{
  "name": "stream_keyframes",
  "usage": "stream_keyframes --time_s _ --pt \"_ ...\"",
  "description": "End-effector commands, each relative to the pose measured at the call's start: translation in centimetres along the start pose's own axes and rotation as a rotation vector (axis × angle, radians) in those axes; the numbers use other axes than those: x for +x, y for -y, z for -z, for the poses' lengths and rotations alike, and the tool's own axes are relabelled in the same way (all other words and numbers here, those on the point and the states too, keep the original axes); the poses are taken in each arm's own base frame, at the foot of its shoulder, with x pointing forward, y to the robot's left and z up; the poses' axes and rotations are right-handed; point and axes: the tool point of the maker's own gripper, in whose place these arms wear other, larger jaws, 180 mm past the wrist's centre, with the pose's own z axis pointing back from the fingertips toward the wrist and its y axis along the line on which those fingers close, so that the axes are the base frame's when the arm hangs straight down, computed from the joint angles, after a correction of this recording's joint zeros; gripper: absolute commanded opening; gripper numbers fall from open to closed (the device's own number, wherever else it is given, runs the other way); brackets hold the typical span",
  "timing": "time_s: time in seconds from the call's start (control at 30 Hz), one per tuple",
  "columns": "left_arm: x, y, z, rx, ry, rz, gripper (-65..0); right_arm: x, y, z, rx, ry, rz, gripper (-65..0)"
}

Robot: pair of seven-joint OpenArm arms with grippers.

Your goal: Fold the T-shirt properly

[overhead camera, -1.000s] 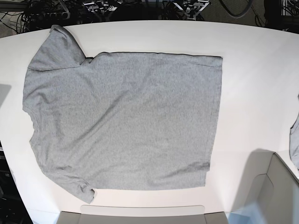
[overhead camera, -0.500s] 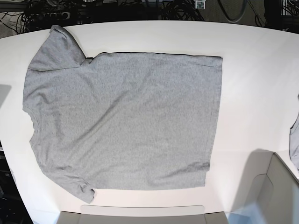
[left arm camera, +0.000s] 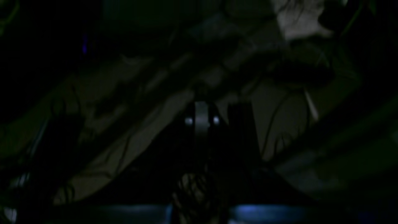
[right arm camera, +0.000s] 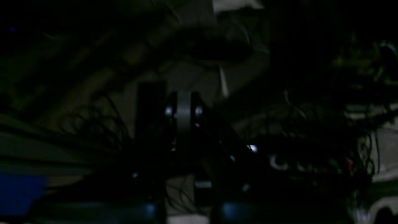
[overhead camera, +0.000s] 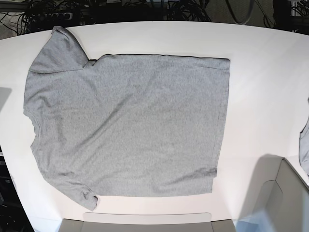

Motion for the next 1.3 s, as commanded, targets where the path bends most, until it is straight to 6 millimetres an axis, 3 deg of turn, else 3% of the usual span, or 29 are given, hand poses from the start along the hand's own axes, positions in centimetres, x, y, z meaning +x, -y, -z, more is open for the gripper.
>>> stream_keyframes --time_s 0.0,0.2,0.4,0.63,0.73,0.83,1.03,1.27 --pt "0.6 -0.3 -2.1 0.002 0.036 0.011 -64.9 1.6 0.2 -1.3 0.011 0.057 -0.001 -64.9" --pt "6.7 -1.4 -2.9 0.016 0.254 0.033 -64.2 8.8 -1.7 -2.4 0.081 0.215 0.042 -57.5" --pt "12.7 -2.0 -3.7 0.028 0.435 0.045 -55.3 15.5 -1.6 -2.3 0.053 0.302 0.185 -52.3" --pt "15.9 -2.3 -2.3 0.041 0.484 0.042 -50.6 21.1 -0.3 -2.8 0.114 0.312 0.242 -49.3" --pt "16.8 -2.6 -0.8 0.05 0.444 0.038 -50.2 22.1 2.0 -2.3 0.063 0.299 0.268 -43.1" --pt "17.8 -2.9 -0.2 0.055 0.405 0.037 -50.2 22.4 5.7 -1.7 -0.038 0.284 0.293 -38.1" --pt "18.8 -3.0 1.5 0.059 0.352 0.028 -50.2 22.0 11.6 1.3 -0.166 0.184 0.381 -38.1" --pt "18.8 -2.8 2.4 0.058 0.333 0.02 -50.2 23.0 12.3 5.4 -0.057 0.187 0.522 -38.1"
